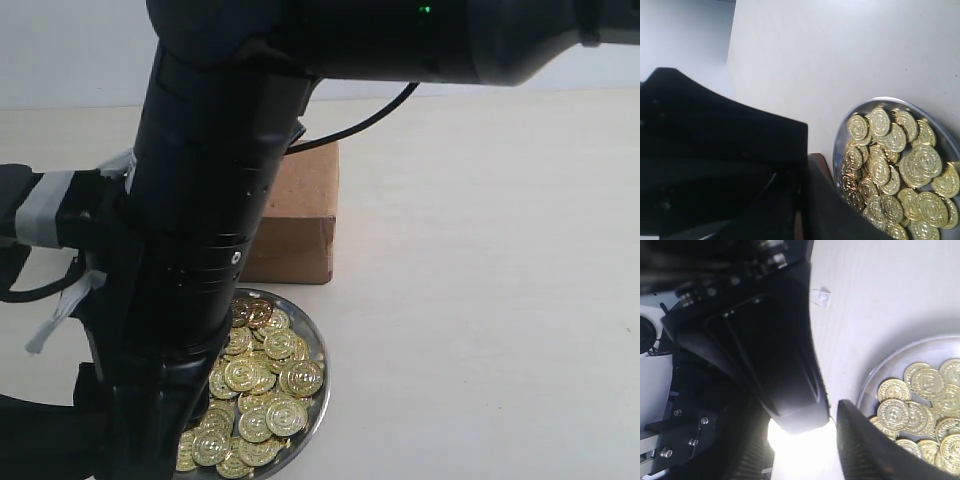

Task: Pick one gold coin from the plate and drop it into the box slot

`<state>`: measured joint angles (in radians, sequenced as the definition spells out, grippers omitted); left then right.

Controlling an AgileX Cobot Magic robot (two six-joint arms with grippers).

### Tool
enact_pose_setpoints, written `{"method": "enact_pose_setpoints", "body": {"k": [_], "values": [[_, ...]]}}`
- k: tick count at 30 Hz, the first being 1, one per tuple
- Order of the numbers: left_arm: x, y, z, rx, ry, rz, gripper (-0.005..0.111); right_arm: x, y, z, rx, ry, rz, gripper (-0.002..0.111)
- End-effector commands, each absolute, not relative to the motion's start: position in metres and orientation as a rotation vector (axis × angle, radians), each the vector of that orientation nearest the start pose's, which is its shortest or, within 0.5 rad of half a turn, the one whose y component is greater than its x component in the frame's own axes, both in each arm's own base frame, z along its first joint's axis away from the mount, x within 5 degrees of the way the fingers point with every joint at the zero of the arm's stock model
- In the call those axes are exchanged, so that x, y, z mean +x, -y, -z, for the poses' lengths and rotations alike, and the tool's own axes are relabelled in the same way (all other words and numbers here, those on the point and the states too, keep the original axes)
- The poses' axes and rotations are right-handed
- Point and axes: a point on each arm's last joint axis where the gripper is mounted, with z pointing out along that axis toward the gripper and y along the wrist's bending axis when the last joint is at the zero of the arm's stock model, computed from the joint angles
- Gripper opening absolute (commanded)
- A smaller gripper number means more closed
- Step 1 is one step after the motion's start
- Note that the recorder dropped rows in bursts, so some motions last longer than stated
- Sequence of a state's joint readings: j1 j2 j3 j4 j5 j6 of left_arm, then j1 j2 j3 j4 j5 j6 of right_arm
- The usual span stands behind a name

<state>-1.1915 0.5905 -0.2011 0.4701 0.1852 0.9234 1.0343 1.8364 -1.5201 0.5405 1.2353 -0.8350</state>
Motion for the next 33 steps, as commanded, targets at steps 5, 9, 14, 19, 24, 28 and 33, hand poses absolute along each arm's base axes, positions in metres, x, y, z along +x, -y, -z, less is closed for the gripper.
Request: {"method": "enact_pose_setpoints", "body": {"k": [5,9,14,19,24,28,33], "values": [[0.049,0.101,-0.212,1.971,-0.71,-0.176,0.0,0.161,-0.322,-0.295,-2.153,-2.019,-0.507,0.069],[0.054,0.097,-0.211,1.893,-0.97,-0.096,0.0,0.177,-0.284,-0.335,-1.873,-2.074,-0.041,0.036],[0.075,0.092,-0.232,1.672,-1.304,-0.109,0.0,0.194,-0.242,-0.393,-1.291,-2.091,0.006,0.001],[0.107,0.097,-0.26,1.499,-1.475,-0.178,0.0,0.188,-0.214,-0.406,-1.056,-2.222,-0.119,0.0],[0.157,0.13,-0.273,1.472,-1.643,-0.174,0.0,0.165,-0.211,-0.38,-1.141,-2.383,-0.28,0.0],[0.2,0.157,-0.273,1.528,-1.797,-0.17,0.0,0.152,-0.21,-0.358,-1.163,-2.478,-0.389,0.0],[0.254,0.182,-0.271,1.703,-2.082,-0.022,0.0,0.142,-0.201,-0.338,-1.154,-2.497,-0.439,0.0]]}}
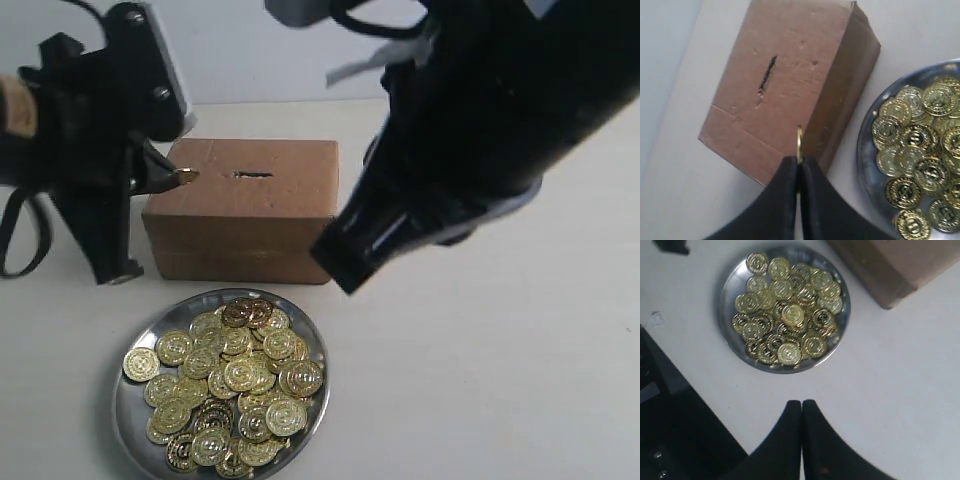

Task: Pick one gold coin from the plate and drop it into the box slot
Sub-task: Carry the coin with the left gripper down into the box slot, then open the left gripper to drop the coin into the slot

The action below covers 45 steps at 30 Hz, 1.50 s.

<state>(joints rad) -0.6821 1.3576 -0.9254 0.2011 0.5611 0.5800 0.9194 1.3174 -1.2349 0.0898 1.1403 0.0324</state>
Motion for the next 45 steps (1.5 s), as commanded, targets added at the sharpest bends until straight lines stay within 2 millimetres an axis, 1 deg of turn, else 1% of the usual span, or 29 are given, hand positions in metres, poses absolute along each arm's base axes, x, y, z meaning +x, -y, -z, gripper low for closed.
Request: {"method": "enact_pose_setpoints", "body": {"k": [1,3,5,8,10,12,18,23,28,31,36,39,45], "values": [[0.263,0.184,-0.273,1.752,-2.109,0.016,0.0,0.14,-0.199,-0.336,-1.149,-2.491,-0.443,0.0],[0.279,0.188,-0.279,1.796,-2.137,0.095,0.0,0.136,-0.194,-0.332,-1.143,-2.485,-0.449,0.0],[0.298,0.19,-0.287,1.781,-2.134,0.131,0.0,0.132,-0.188,-0.328,-1.138,-2.48,-0.451,0.0],[0.319,0.193,-0.294,1.783,-2.095,0.129,0.0,0.125,-0.18,-0.323,-1.13,-2.471,-0.459,0.0],[0.33,0.195,-0.294,1.811,-2.083,0.123,0.0,0.121,-0.175,-0.32,-1.125,-2.469,-0.467,0.0],[0.337,0.2,-0.287,1.823,-2.081,0.122,0.0,0.118,-0.171,-0.315,-1.117,-2.468,-0.479,0.0],[0.353,0.206,-0.251,1.977,-2.028,0.101,0.0,0.109,-0.161,-0.305,-1.109,-2.472,-0.49,0.0],[0.366,0.208,-0.239,1.975,-1.966,-0.008,0.0,0.107,-0.158,-0.304,-1.1,-2.452,-0.498,0.0],[0.371,0.209,-0.234,2.021,-1.901,-0.061,0.0,0.109,-0.159,-0.306,-1.088,-2.428,-0.505,0.0],[0.374,0.21,-0.234,2.014,-1.863,-0.085,0.0,0.11,-0.16,-0.306,-1.081,-2.415,-0.512,0.0],[0.37,0.213,-0.234,2.044,-1.865,-0.069,0.0,0.11,-0.16,-0.306,-1.098,-2.403,-0.505,0.0],[0.366,0.218,-0.233,2.095,-1.83,-0.065,0.0,0.11,-0.16,-0.306,-1.098,-2.403,-0.505,0.0],[0.364,0.221,-0.233,2.107,-1.816,-0.064,0.0,0.11,-0.16,-0.306,-1.098,-2.403,-0.505,0.0]]}}
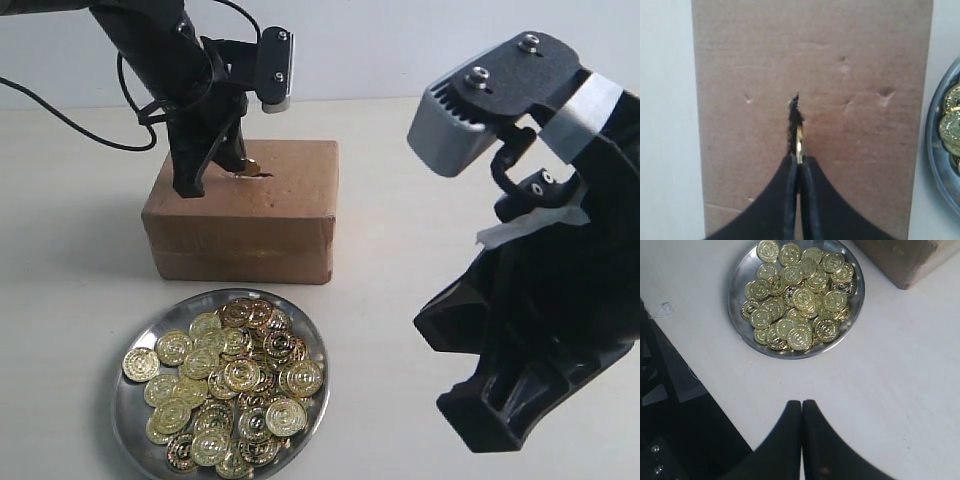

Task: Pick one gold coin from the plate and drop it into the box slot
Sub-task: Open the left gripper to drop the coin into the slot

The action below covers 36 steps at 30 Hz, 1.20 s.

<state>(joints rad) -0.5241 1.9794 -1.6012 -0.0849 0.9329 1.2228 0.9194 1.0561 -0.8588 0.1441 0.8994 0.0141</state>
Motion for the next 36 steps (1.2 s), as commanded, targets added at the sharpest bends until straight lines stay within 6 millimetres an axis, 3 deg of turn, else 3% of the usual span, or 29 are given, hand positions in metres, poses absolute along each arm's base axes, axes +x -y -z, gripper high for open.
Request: {"method": "enact_pose_setpoints", "body": {"k": [1,20,36], "values": [[0.364,0.221,-0.233,-2.653,2.282,0.083,0.0,0.11,-0.16,-0.306,-1.098,-2.403,-0.505,0.0],[0.366,0.222,-0.234,-2.679,2.284,0.109,0.0,0.11,-0.16,-0.306,-1.103,-2.401,-0.508,0.0],[0.367,0.222,-0.223,-2.656,2.247,0.085,0.0,0.109,-0.16,-0.306,-1.101,-2.403,-0.514,0.0]]}}
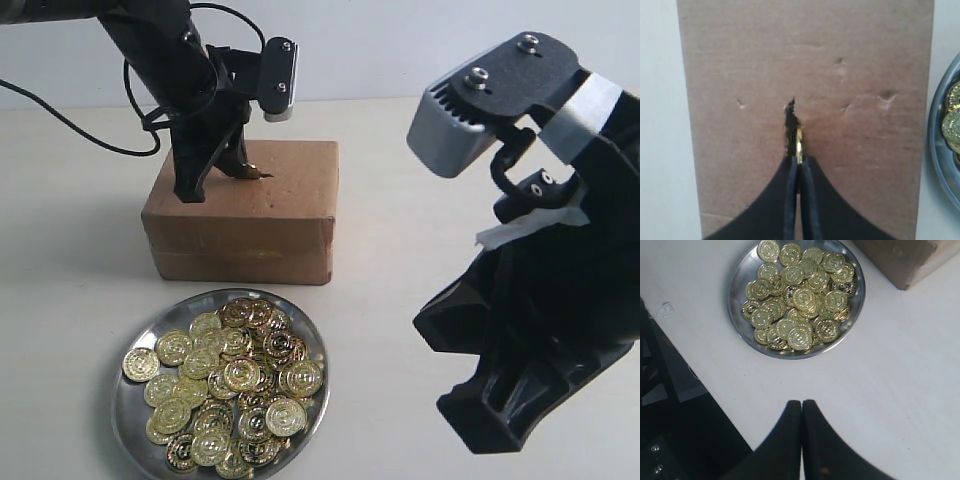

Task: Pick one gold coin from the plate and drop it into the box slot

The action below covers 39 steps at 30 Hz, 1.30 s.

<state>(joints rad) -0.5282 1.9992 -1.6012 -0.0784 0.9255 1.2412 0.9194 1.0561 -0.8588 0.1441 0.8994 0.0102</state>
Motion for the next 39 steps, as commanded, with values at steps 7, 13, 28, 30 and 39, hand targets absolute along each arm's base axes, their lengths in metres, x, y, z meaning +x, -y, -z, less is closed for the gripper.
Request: {"method": "enact_pose_setpoints", "body": {"k": [7,13,28,30,39], "values": [[0.367,0.222,-0.223,-2.66,2.251,0.089,0.01,0.109,-0.16,-0.306,-1.101,-2.403,-0.514,0.0],[0.368,0.223,-0.224,-2.627,2.308,0.086,0.042,0.109,-0.16,-0.307,-1.099,-2.402,-0.517,0.0],[0.276,0.162,-0.396,-2.189,2.985,-0.999,0.0,0.135,-0.116,-0.373,-0.575,-1.792,-0.24,0.0],[0.252,0.151,-0.409,-2.209,3.011,-1.123,0.0,0.128,-0.11,-0.373,-0.559,-1.711,-0.284,0.0],[0.137,0.096,-0.383,-1.957,3.648,-1.181,0.0,0.099,-0.095,-0.298,-0.537,-1.719,-0.542,0.0]]}}
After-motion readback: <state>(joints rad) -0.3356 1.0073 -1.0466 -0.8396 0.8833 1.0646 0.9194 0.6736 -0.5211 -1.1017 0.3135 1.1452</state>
